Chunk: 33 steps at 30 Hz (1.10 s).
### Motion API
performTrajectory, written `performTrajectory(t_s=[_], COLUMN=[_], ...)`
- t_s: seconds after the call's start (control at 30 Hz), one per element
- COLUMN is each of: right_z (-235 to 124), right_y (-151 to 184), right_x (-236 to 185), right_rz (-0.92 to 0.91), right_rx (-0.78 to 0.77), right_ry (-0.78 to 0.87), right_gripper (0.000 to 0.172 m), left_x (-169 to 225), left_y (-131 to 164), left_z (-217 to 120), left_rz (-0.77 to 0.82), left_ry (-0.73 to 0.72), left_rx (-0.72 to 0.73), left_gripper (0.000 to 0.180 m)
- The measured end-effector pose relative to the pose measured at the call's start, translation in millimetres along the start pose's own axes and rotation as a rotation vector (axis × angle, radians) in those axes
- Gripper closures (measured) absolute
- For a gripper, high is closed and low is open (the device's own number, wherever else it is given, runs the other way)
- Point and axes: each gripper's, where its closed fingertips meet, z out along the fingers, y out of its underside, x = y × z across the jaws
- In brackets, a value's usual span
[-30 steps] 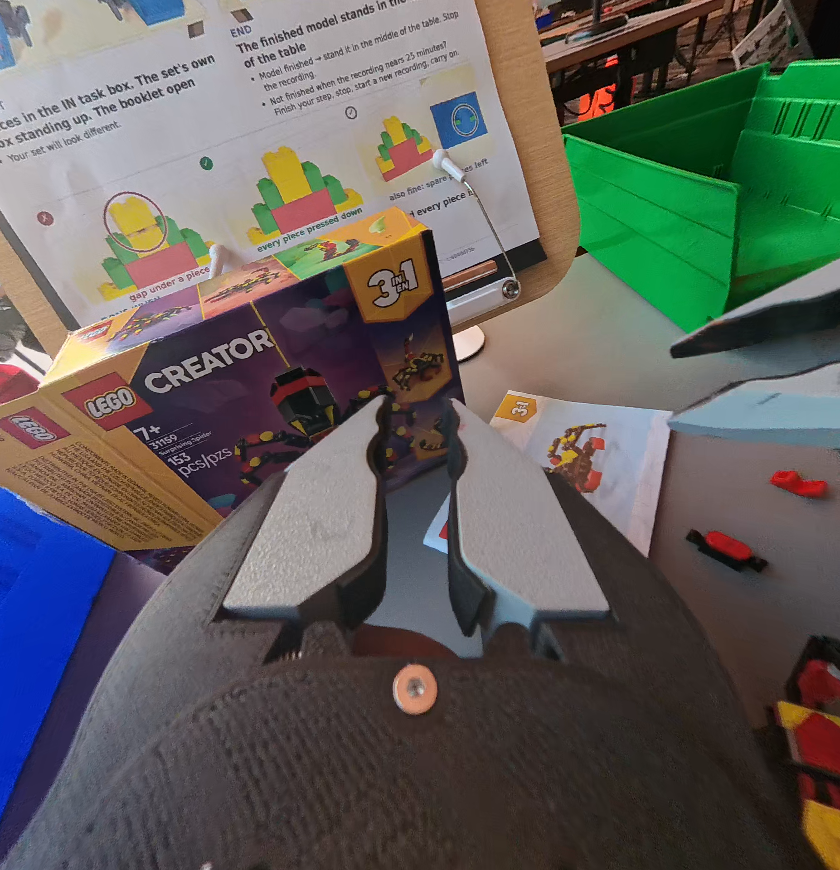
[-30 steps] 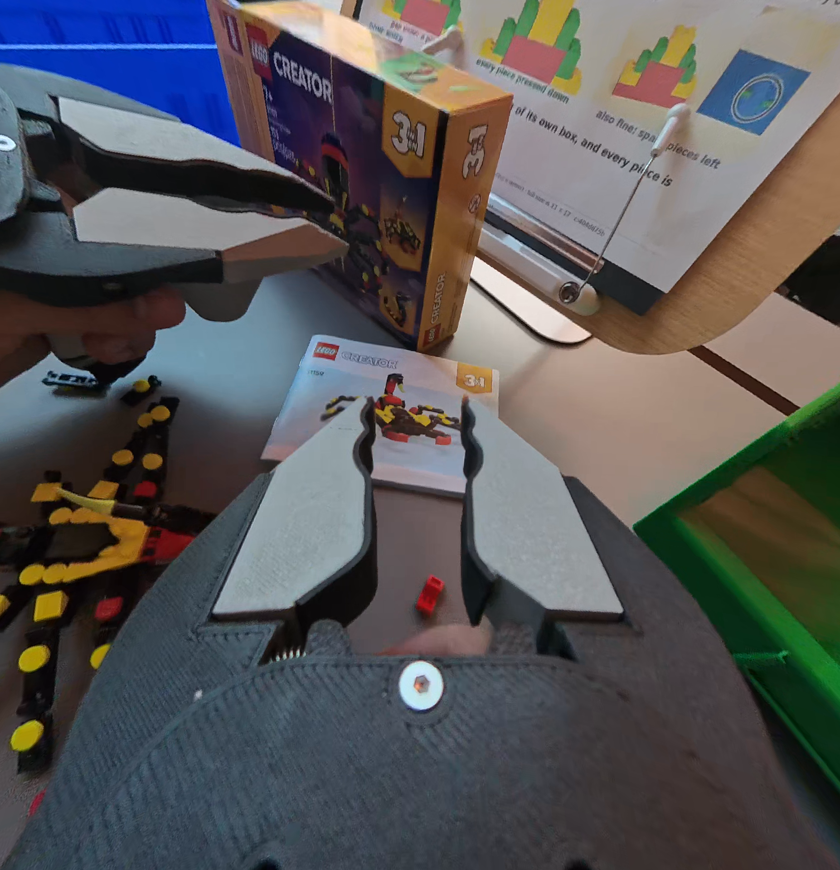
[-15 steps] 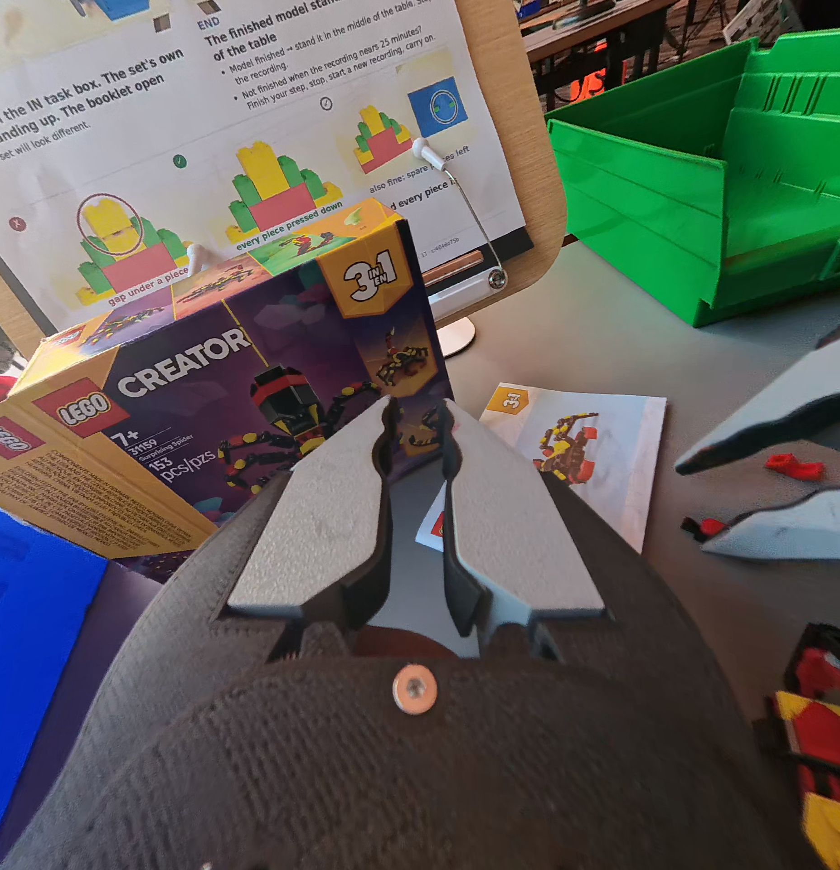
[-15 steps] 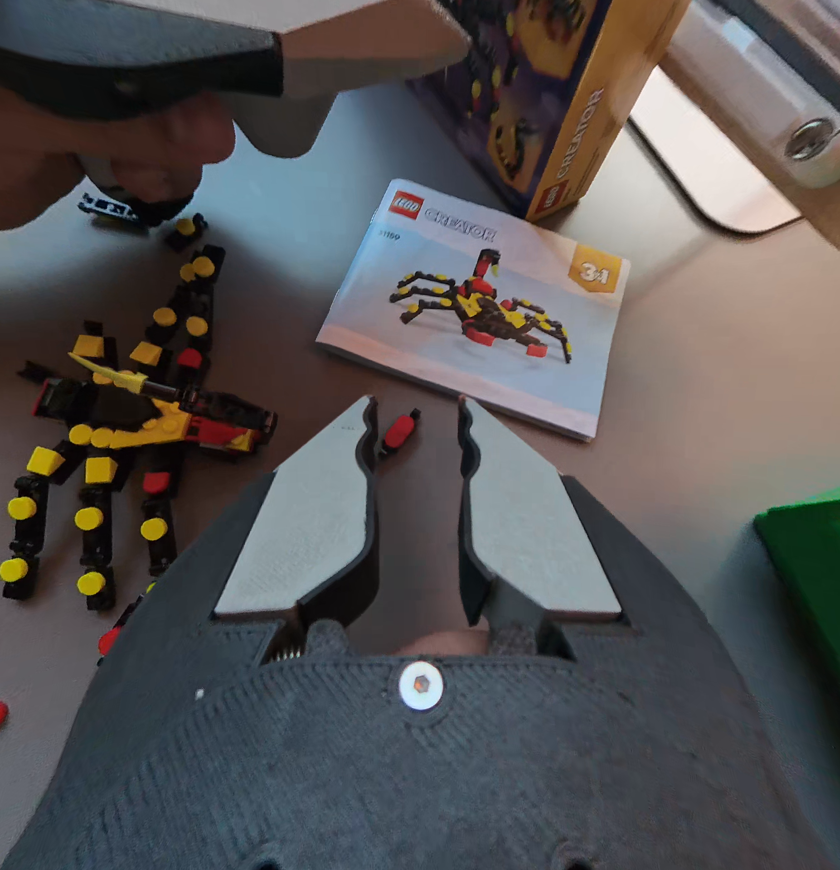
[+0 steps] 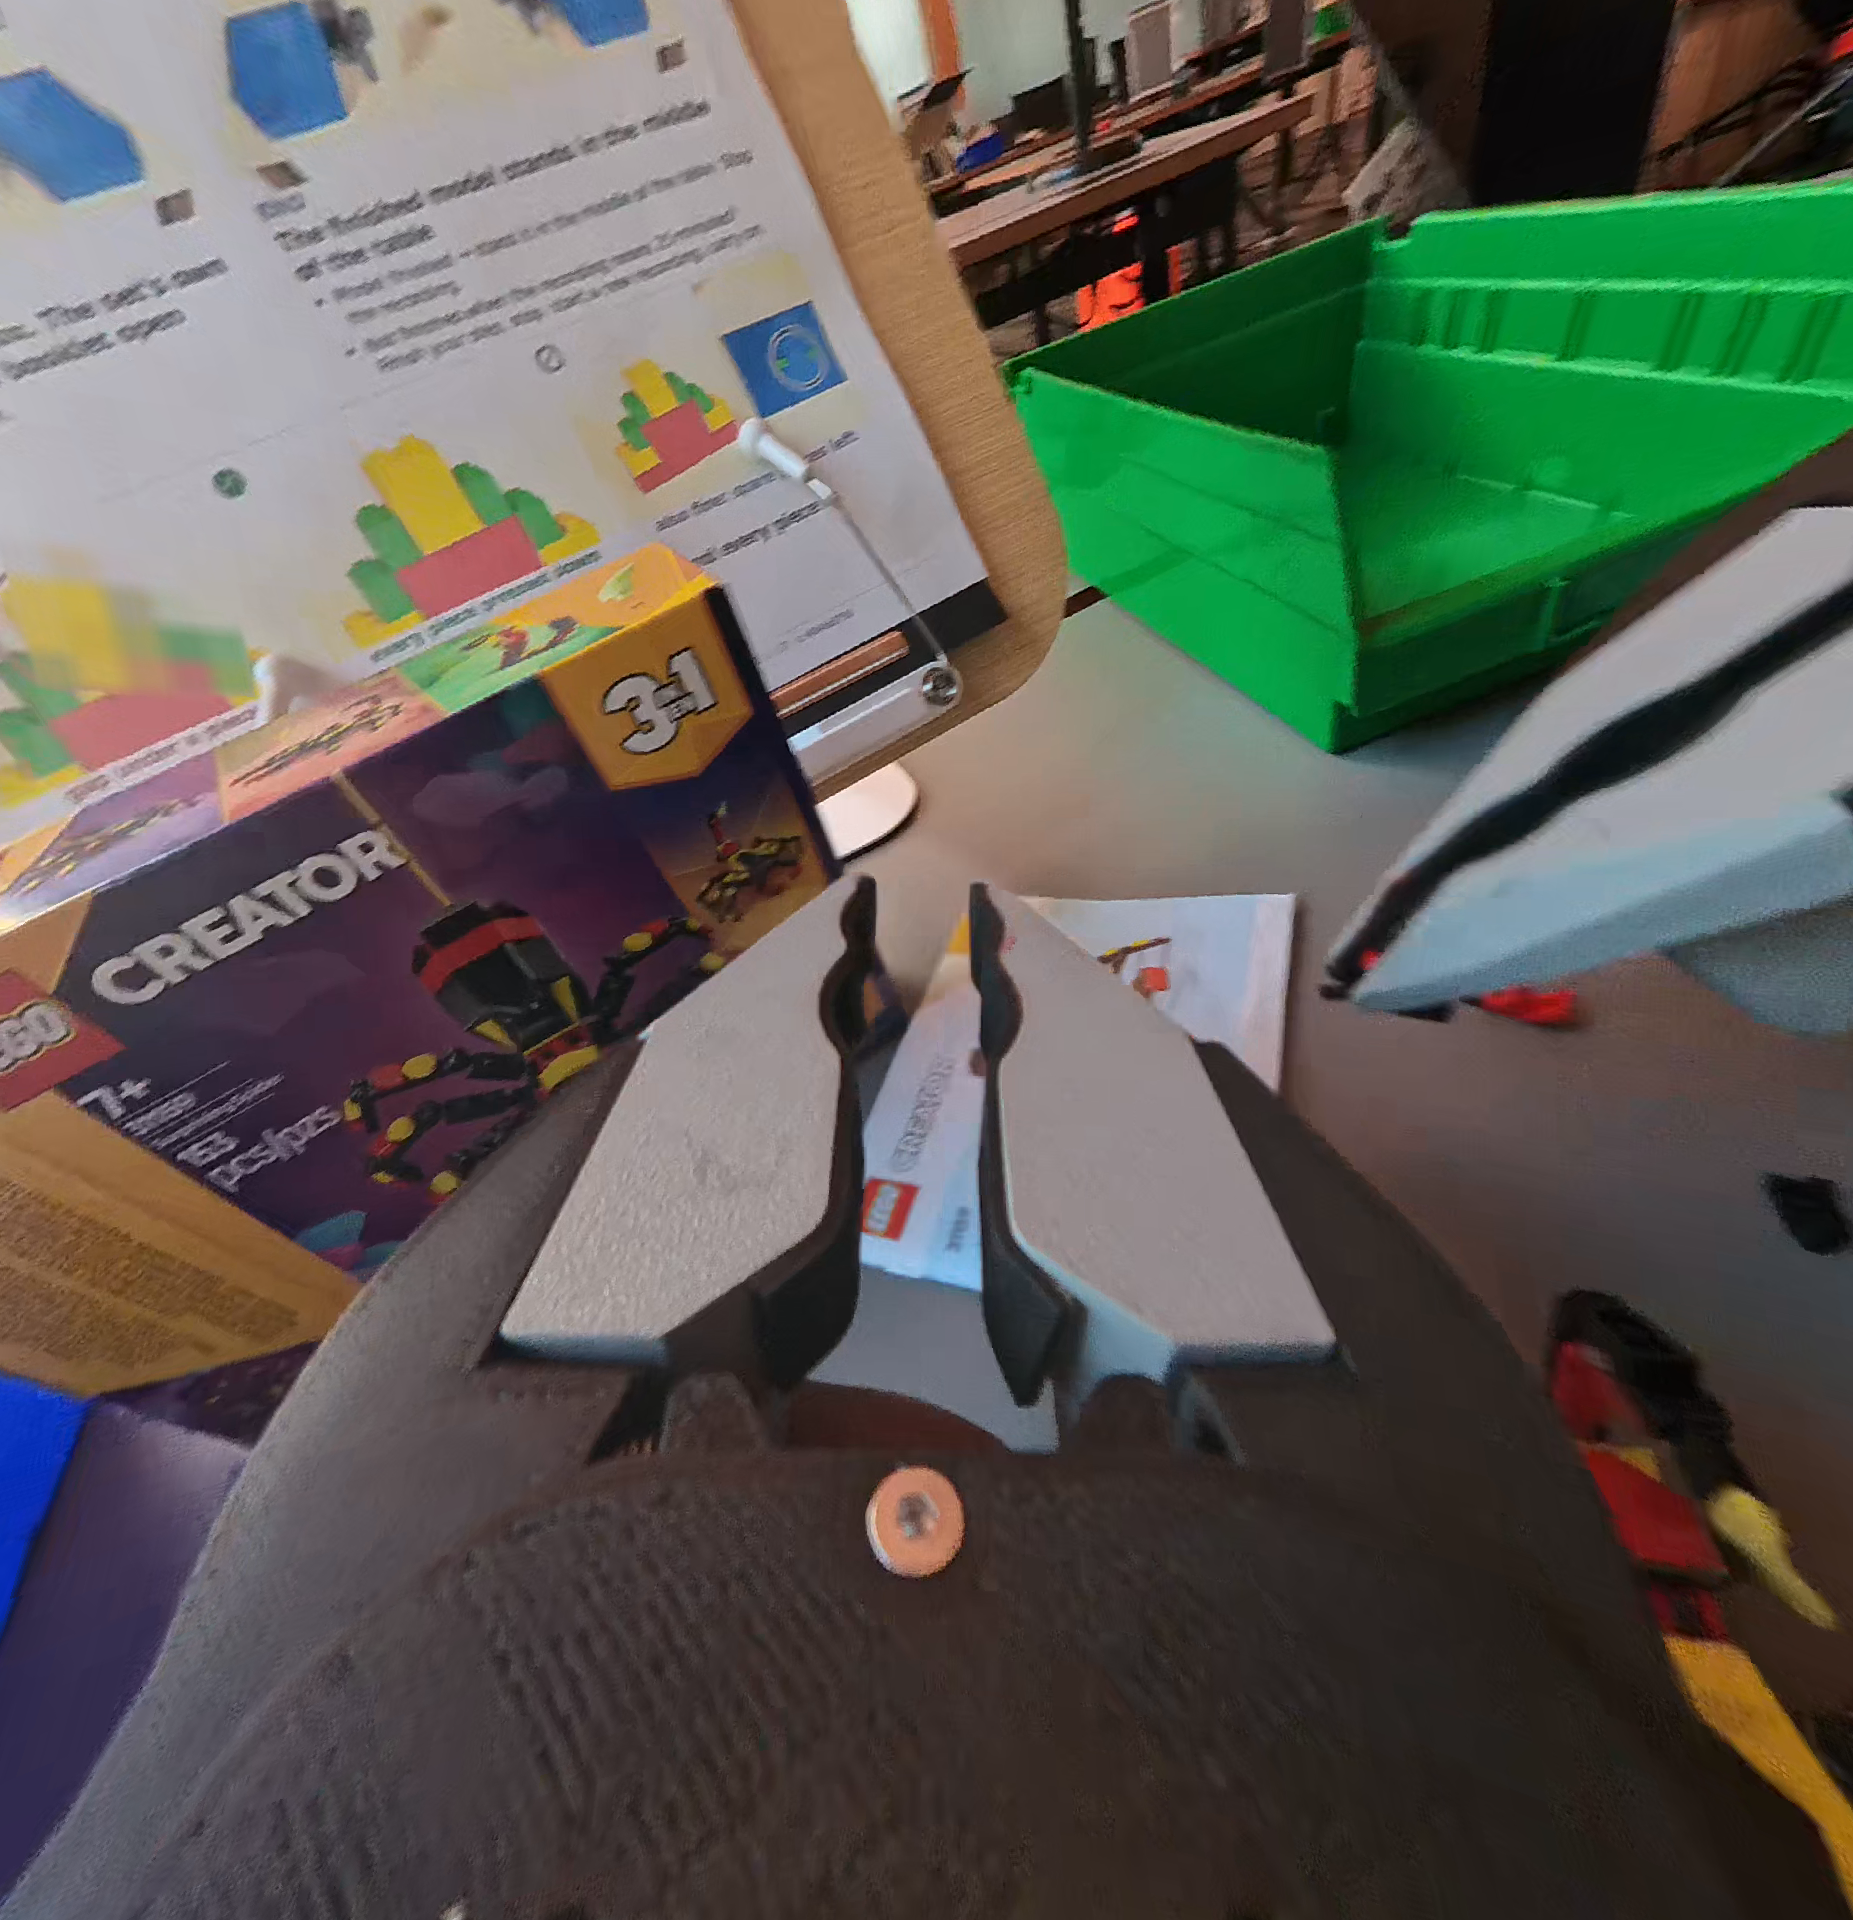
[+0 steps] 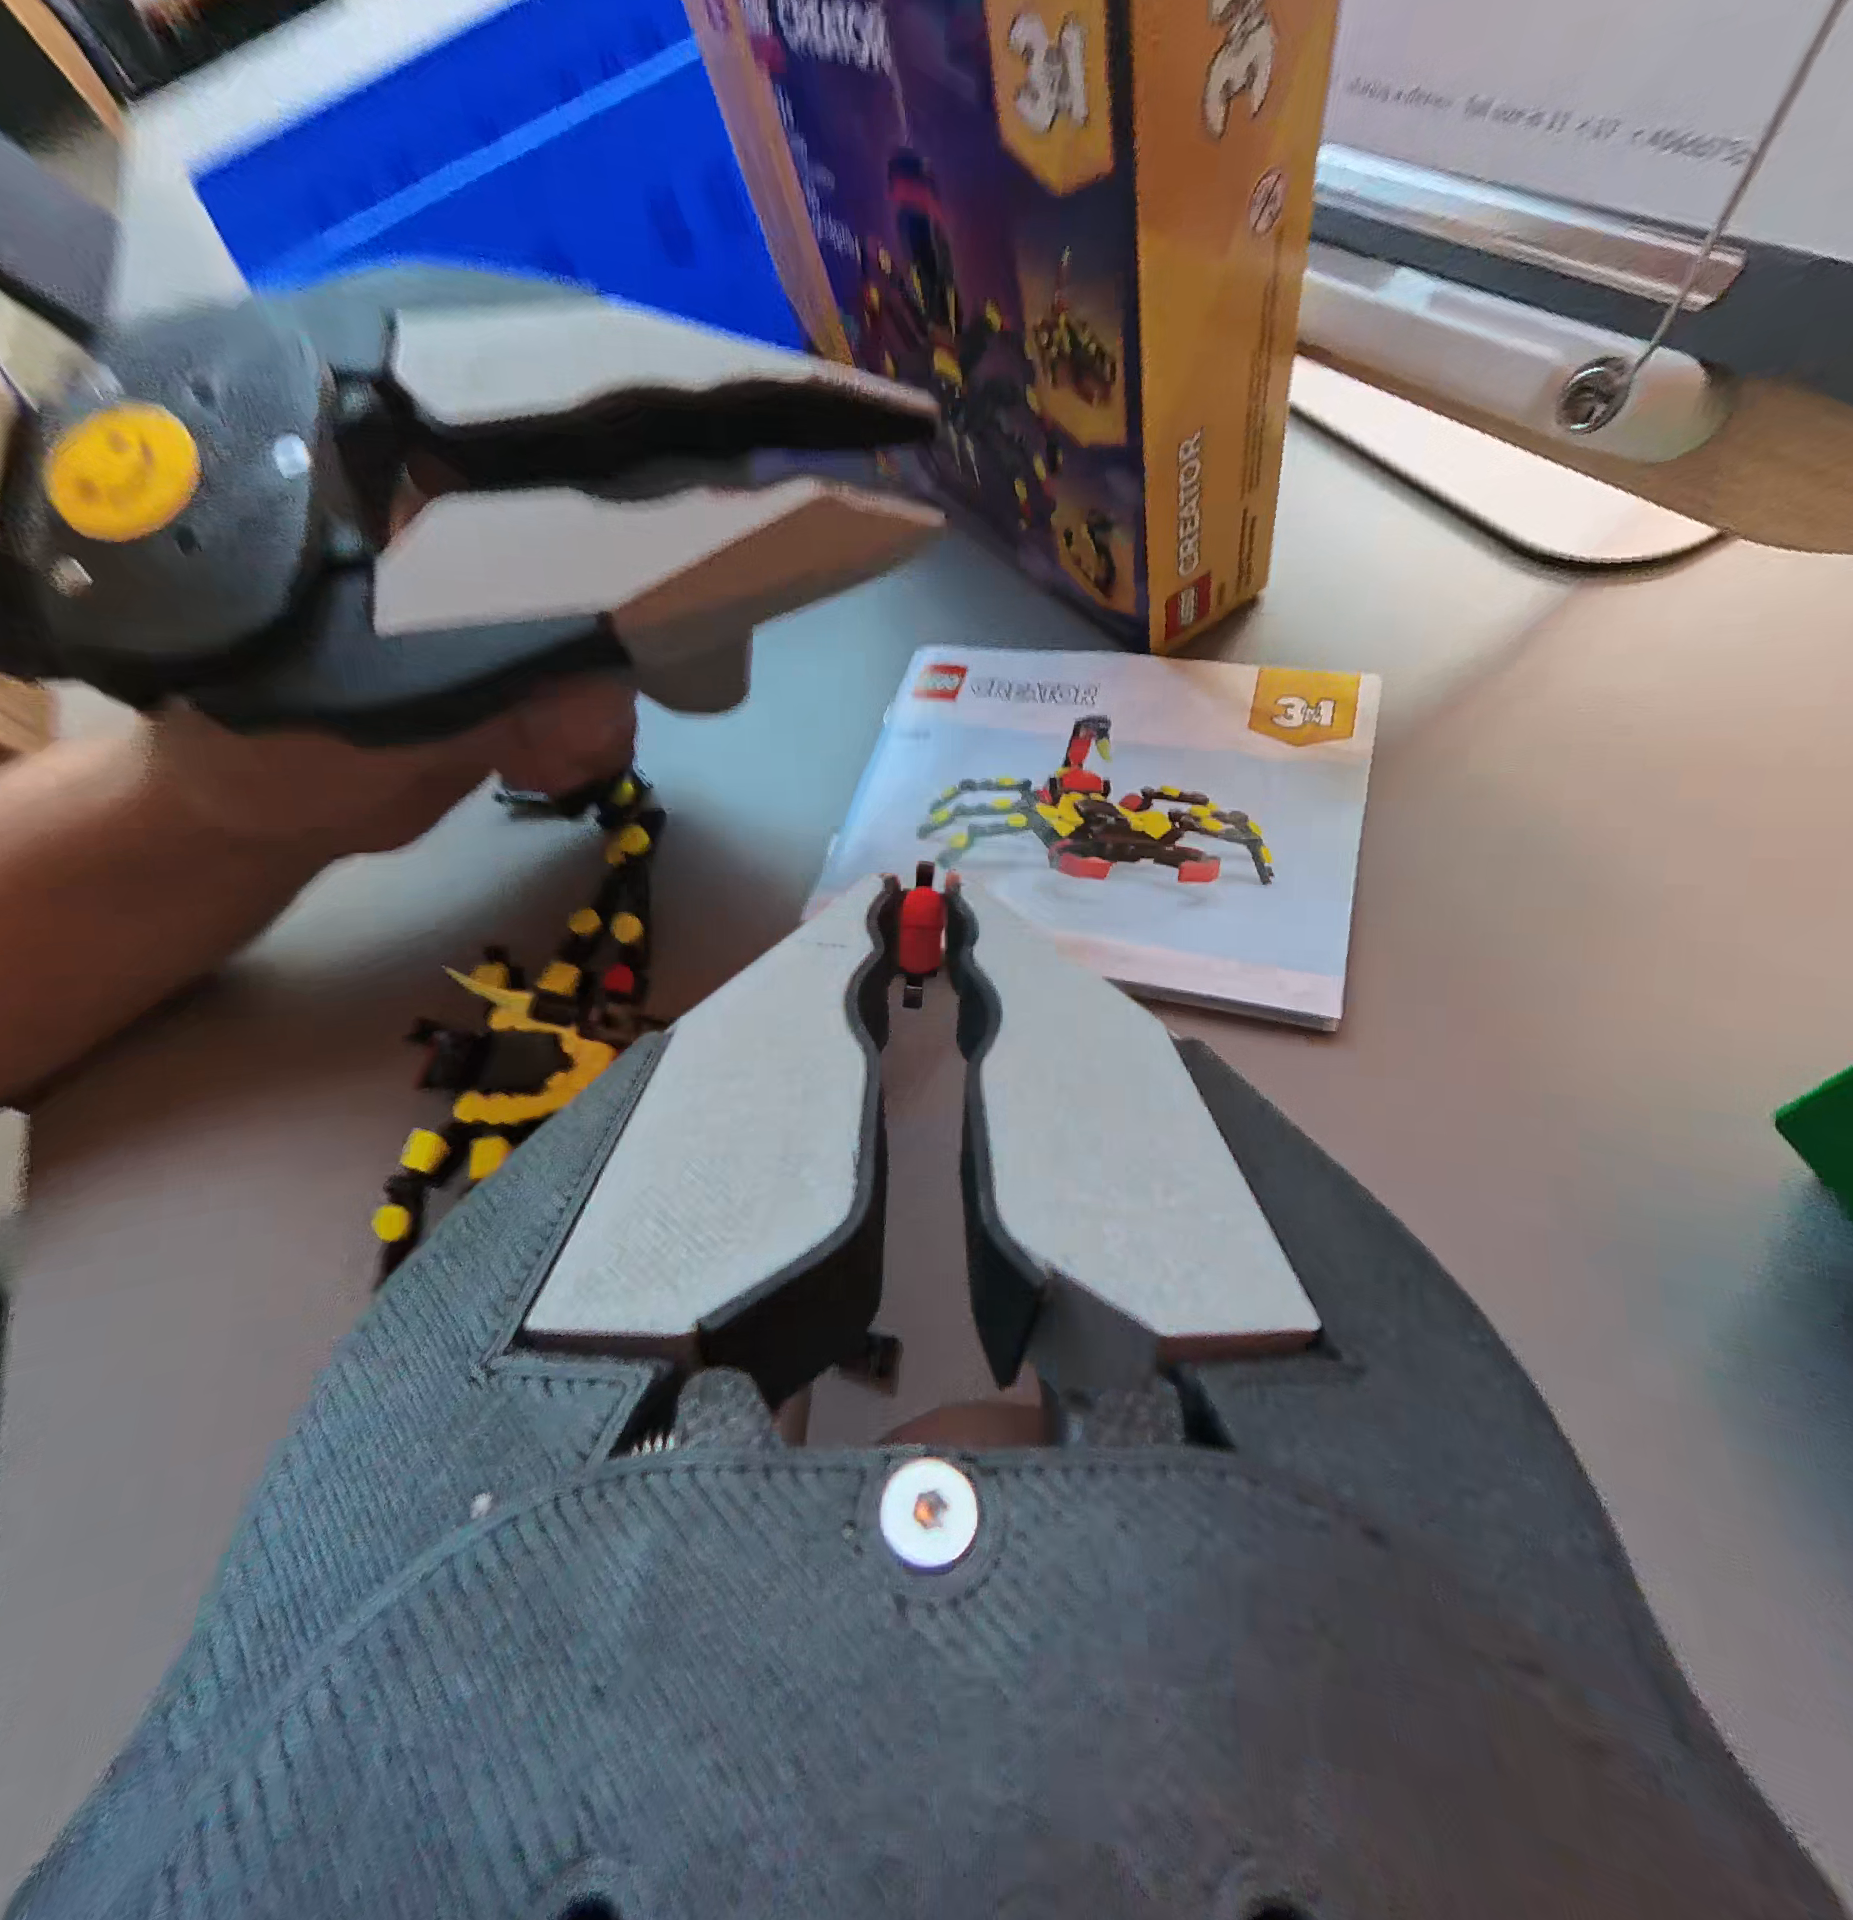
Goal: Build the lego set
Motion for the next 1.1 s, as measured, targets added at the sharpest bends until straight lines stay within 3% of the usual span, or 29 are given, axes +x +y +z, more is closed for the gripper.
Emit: performTrajectory(t_s=[0.03,0.3,1.1], right_z=[-2.5,-15.4,-29.0], right_y=[-4.5,-22.3,-39.2], right_x=[-1.1,-4.3,-12.6], right_rz=[0.041,0.273,0.445], right_rx=[0.033,0.169,0.284], right_ry=[-0.029,-0.21,-0.407], right_gripper=[0.167,0.167,0.167], left_x=[7.7,58.5,80.8], left_y=[-3.9,-28.7,-32.7], left_z=[-0.9,-16.8,-27.2], left_rz=[0.011,0.177,0.259], left_ry=[0.037,0.223,0.313], left_rx=[0.022,0.191,0.246], left_gripper=[0.163,0.155,0.153])
